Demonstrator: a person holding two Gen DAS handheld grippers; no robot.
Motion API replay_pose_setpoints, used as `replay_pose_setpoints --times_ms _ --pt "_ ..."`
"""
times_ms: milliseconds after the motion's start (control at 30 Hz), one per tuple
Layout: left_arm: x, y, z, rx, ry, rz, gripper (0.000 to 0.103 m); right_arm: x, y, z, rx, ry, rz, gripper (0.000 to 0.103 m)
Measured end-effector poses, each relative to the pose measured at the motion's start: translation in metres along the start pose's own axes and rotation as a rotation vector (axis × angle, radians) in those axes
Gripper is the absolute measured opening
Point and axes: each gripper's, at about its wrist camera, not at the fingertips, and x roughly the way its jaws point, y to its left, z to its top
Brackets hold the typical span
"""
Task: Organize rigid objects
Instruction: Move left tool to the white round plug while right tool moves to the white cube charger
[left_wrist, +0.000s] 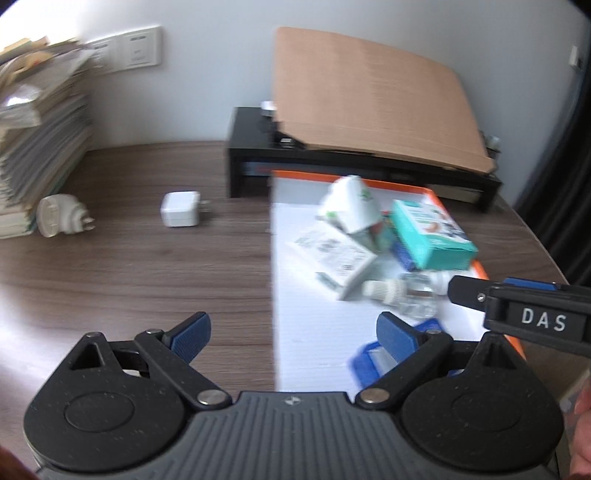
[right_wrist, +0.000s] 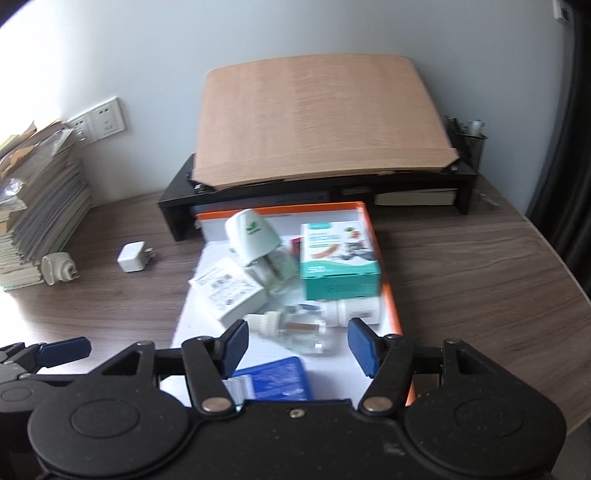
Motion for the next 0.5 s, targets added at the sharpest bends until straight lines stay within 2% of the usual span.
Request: replay_pose_setpoints --times_ms 500 --pt "-0.012 0.105 0.008 -0.157 -0.025 0.167 0.101 0.025 0.088 0.004 -0.089 0.03 0.101 0.074"
